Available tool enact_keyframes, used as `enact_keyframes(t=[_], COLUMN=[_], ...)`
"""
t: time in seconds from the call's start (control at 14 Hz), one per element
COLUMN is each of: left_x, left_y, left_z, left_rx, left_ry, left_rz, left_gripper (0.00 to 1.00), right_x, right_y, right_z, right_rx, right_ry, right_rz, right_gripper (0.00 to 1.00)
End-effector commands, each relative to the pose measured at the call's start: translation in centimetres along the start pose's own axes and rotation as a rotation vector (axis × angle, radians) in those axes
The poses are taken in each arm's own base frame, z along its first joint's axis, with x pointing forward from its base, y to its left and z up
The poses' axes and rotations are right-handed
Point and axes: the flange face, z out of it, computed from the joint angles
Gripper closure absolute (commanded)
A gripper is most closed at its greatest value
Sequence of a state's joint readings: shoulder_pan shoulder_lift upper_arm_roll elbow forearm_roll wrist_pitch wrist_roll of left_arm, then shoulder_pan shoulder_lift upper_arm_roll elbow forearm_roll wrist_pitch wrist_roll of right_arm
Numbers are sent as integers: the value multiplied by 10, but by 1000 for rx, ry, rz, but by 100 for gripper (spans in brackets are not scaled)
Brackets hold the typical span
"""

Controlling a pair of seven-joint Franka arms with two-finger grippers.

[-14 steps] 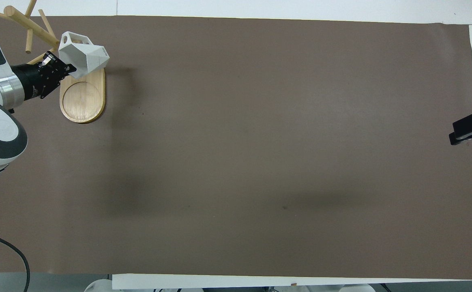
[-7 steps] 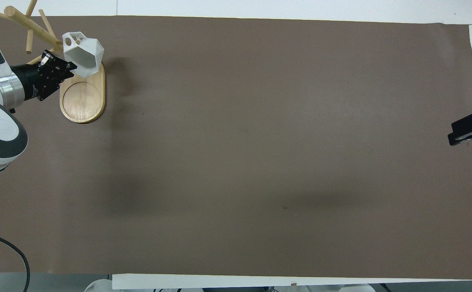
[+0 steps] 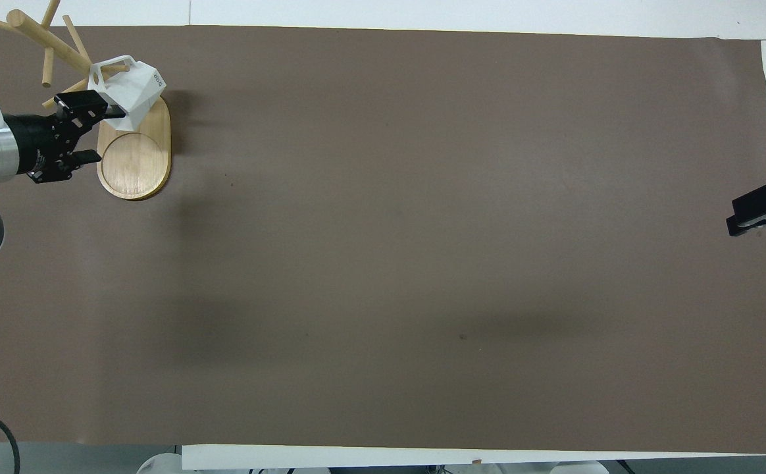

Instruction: Hang cup on rack

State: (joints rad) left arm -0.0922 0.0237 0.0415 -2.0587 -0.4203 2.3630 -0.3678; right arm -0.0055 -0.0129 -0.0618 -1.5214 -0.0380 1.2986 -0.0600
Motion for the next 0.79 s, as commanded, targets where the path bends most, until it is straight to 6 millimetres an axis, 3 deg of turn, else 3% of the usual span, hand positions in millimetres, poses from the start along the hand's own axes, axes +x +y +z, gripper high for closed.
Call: enact_keyframes(t=[0.0, 0.21, 0.36, 0.5, 0.71], left_x=[-13, -28, -35, -26, -8], left_y=[4, 29, 37, 36, 30], left_z=[-37, -85, -114, -144, -156], left_rx=[155, 417, 478, 477, 468], left_ry=[-55, -133, -221, -294, -377], left_rz=[136, 311, 412, 545, 651], left_gripper=[0, 0, 0, 0, 1], right_x=[-6, -6, -6, -6, -6], right_y=[-1, -1, -1, -1, 0], right_z=[1, 1, 1, 1, 1], right_rx=[-13, -13, -13, -13, -15], right_ry=[-4, -4, -4, -4, -4], right_rz=[7, 7, 5, 7, 7], right_gripper=[0, 0, 0, 0, 0])
